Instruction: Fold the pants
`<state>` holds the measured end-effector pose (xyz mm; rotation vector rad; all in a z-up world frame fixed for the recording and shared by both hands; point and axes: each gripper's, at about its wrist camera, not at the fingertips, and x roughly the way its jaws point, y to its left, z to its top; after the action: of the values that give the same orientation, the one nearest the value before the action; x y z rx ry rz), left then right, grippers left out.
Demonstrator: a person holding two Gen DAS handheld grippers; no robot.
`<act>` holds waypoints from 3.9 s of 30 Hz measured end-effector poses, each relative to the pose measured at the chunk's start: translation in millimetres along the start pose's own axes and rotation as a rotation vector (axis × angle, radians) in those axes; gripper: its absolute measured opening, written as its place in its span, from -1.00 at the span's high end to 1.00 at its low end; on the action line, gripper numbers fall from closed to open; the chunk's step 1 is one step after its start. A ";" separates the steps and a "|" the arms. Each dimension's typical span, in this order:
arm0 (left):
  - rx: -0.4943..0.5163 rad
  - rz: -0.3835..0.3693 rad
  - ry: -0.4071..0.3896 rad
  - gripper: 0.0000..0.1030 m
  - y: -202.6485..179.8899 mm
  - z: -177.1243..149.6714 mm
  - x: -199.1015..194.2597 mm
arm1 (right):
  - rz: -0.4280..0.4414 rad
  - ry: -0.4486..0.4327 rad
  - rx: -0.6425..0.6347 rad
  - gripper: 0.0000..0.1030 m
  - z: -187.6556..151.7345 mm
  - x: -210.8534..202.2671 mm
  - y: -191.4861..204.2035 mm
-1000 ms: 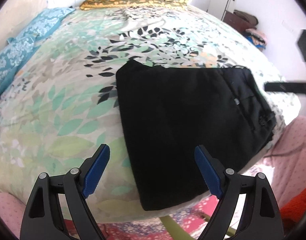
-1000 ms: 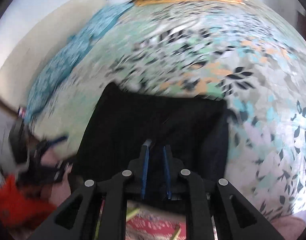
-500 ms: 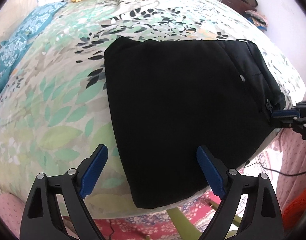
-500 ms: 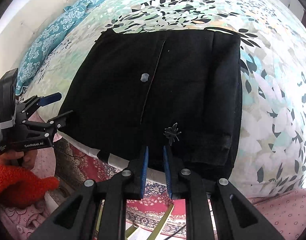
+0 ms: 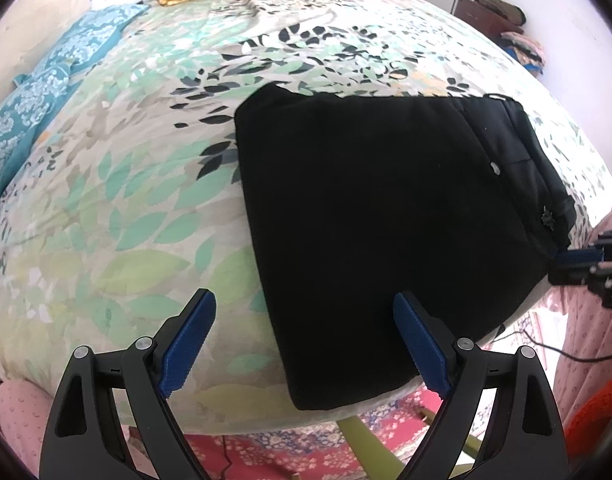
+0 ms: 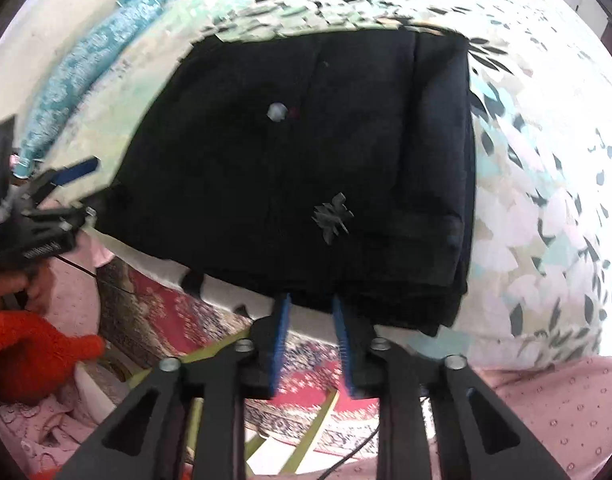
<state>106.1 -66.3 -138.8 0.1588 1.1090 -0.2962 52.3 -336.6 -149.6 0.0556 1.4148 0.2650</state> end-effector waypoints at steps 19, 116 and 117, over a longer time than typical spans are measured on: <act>-0.212 0.051 -0.026 -0.77 57.7 4.7 -5.8 | 0.021 -0.180 0.095 -0.50 6.8 -48.4 -10.9; -0.173 0.155 -0.392 -0.99 23.9 86.0 -114.5 | -0.307 -0.664 0.066 -1.00 76.8 -129.9 47.4; -0.190 0.163 -0.371 -0.99 25.6 79.7 -108.8 | -0.319 -0.642 0.067 -1.00 70.5 -118.9 51.5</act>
<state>137.5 -46.8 -6.6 0.0225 0.7457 -0.0683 98.1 -303.9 -13.3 -0.0293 0.7754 -0.0676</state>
